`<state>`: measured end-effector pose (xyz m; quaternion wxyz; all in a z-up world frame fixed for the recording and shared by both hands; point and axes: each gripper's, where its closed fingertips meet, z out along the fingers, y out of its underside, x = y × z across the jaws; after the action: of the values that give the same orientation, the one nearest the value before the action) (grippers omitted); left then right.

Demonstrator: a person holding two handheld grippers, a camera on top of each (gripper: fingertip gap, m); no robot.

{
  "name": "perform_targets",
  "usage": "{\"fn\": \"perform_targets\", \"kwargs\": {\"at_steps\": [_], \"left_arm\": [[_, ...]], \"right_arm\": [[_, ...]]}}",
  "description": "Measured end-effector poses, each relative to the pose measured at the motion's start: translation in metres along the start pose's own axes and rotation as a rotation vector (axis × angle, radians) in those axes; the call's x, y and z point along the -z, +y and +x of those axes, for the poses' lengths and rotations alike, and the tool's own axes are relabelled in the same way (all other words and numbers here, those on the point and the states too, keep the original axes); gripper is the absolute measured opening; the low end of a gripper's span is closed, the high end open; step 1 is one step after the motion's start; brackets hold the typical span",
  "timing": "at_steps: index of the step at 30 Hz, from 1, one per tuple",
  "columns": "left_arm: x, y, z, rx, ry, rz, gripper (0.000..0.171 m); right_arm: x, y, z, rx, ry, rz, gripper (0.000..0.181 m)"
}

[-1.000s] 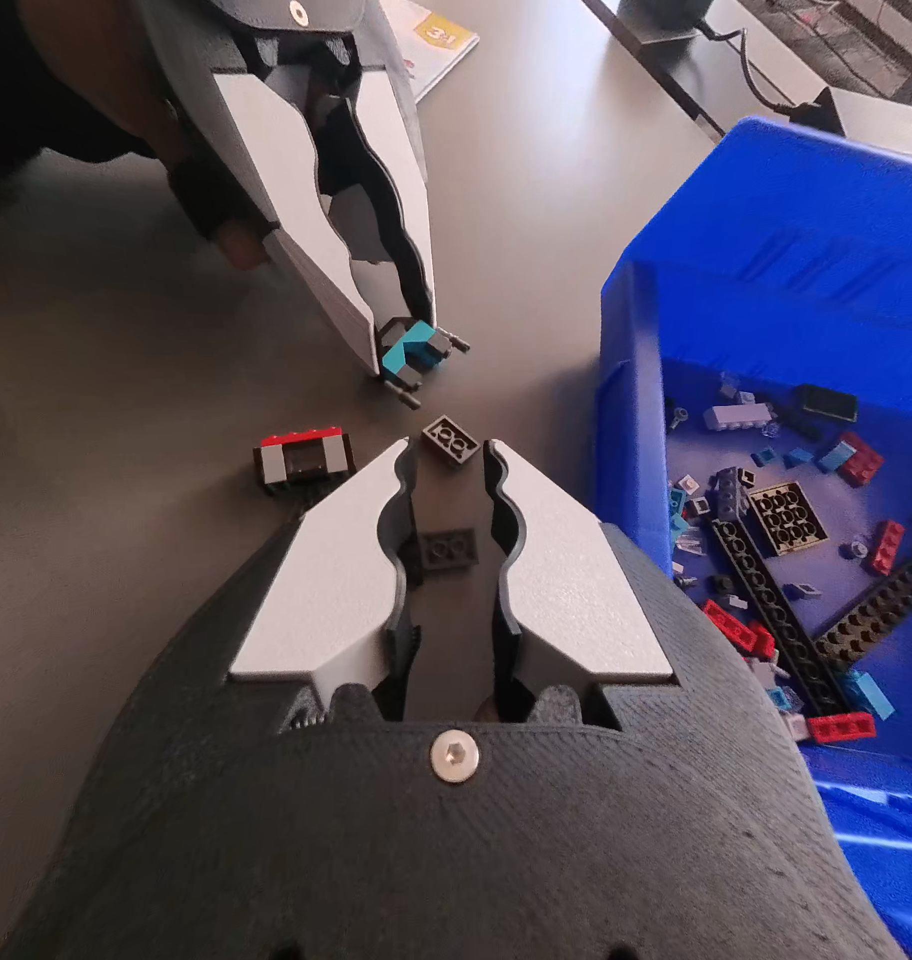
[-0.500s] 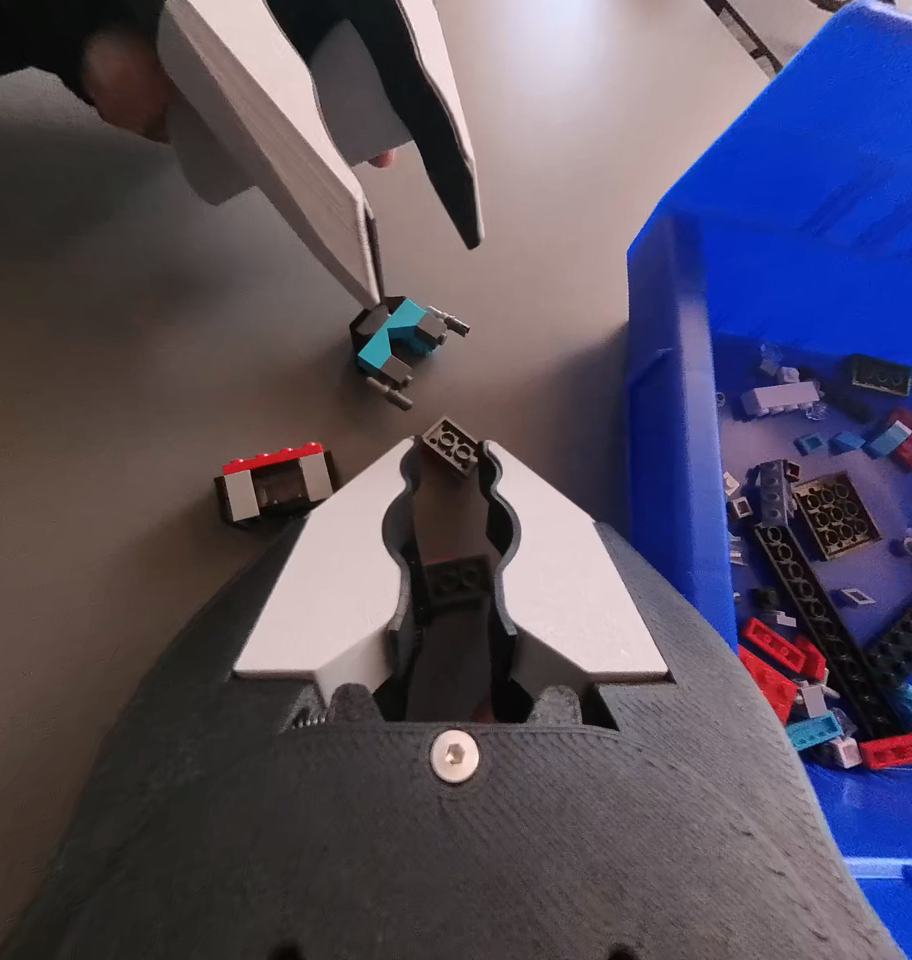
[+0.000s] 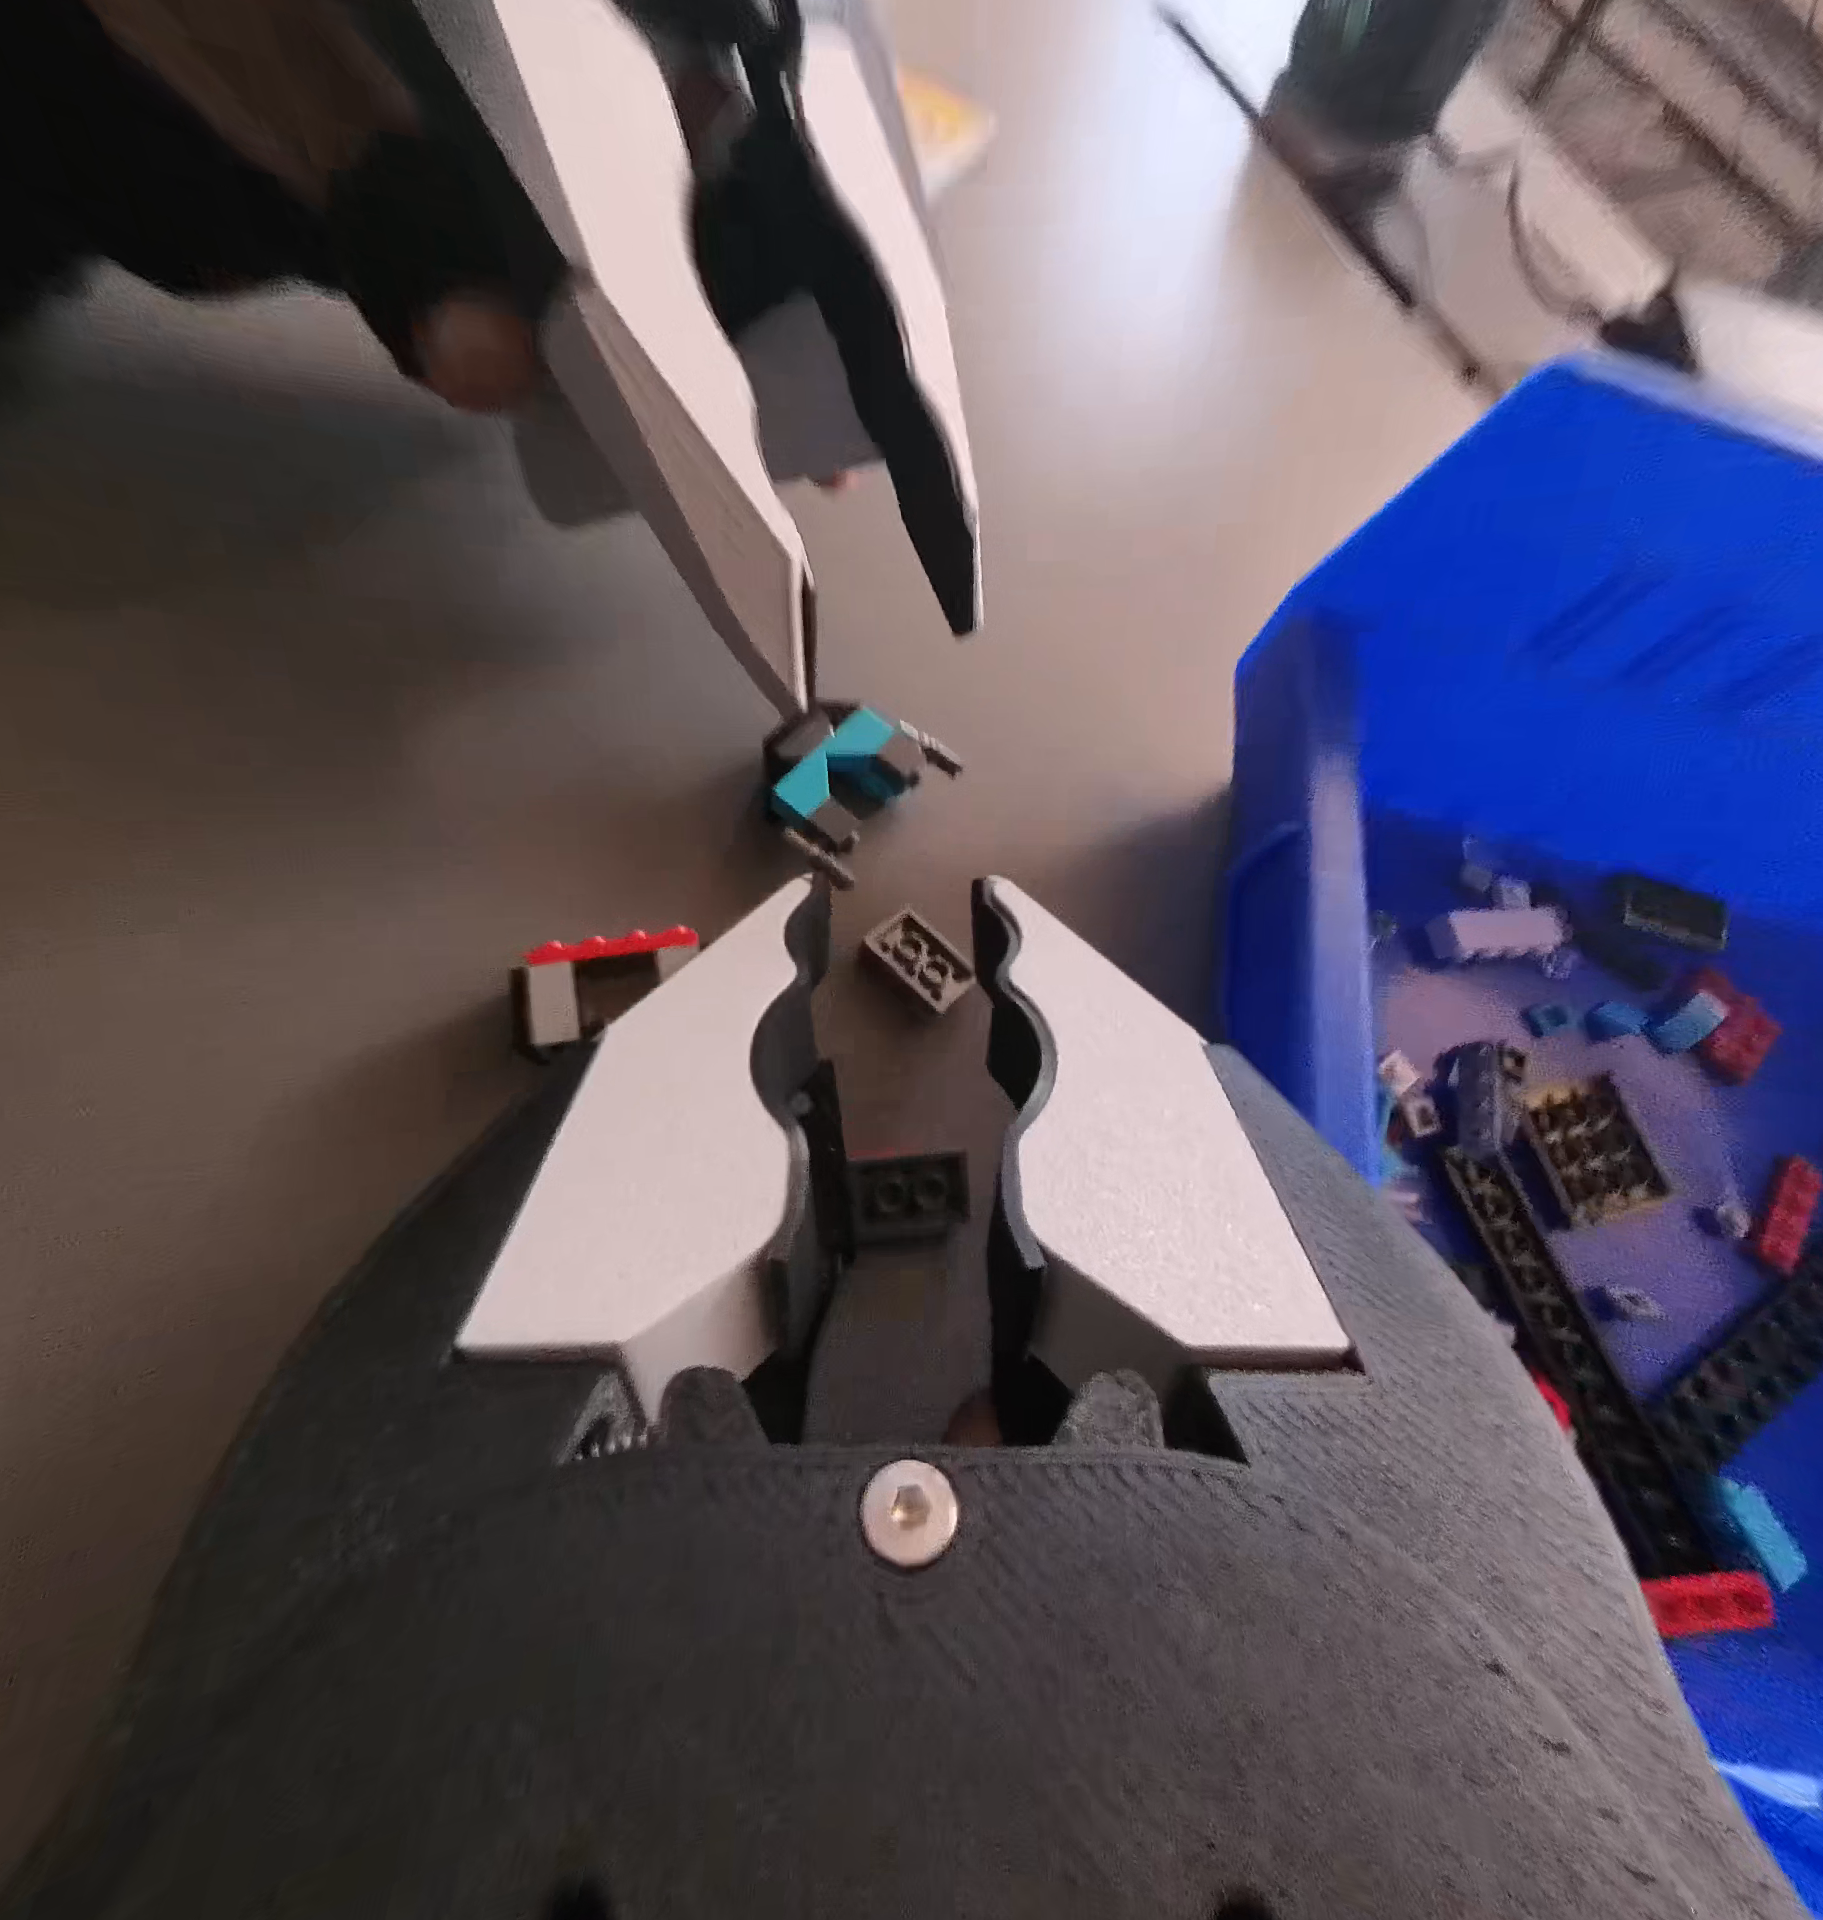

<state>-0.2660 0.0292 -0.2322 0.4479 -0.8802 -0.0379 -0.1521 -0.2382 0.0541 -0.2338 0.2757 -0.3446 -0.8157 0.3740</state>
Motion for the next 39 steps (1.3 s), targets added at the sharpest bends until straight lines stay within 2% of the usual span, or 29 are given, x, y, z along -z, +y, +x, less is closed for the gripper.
{"fn": "perform_targets", "kwargs": {"at_steps": [2, 5, 12, 16, 19, 24, 27, 30, 34, 36, 39], "left_arm": [[0.001, 0.003, 0.000, -0.005, 0.003, -0.020, 0.058], [0.000, 0.008, 0.001, -0.033, -0.002, -0.047, 0.058], [0.000, 0.004, -0.002, -0.031, -0.014, -0.020, 0.058], [0.002, -0.001, -0.002, -0.029, -0.013, 0.006, 0.057], [0.003, -0.004, -0.001, -0.030, -0.012, 0.024, 0.057], [0.004, -0.010, 0.003, -0.020, 0.009, 0.056, 0.055], [0.006, -0.015, 0.008, 0.000, 0.043, 0.089, 0.055], [0.011, -0.027, 0.020, 0.064, 0.133, 0.163, 0.054], [0.019, -0.051, 0.050, 0.210, 0.364, 0.302, 0.056], [0.015, -0.055, 0.062, 0.237, 0.420, 0.316, 0.057], [0.003, -0.049, 0.077, 0.202, 0.441, 0.272, 0.052]], "right_arm": [[0.014, -0.017, 0.003, -0.001, -0.005, 0.099, 0.023], [0.029, -0.025, 0.005, -0.030, -0.037, 0.151, 0.022], [0.023, 0.006, -0.041, 0.030, -0.261, -0.007, 0.032], [0.017, 0.009, -0.050, 0.038, -0.279, -0.025, 0.046], [0.012, 0.012, -0.055, 0.052, -0.281, -0.046, 0.050], [0.004, 0.021, -0.058, 0.099, -0.253, -0.094, 0.042], [0.005, 0.016, -0.057, 0.099, -0.250, -0.062, 0.041], [0.013, -0.010, -0.040, 0.155, -0.141, 0.089, 0.041], [0.043, -0.052, -0.009, 0.337, 0.161, 0.375, 0.041], [0.049, -0.058, -0.009, 0.430, 0.241, 0.424, 0.041], [0.050, -0.061, -0.011, 0.500, 0.321, 0.446, 0.041]]}}
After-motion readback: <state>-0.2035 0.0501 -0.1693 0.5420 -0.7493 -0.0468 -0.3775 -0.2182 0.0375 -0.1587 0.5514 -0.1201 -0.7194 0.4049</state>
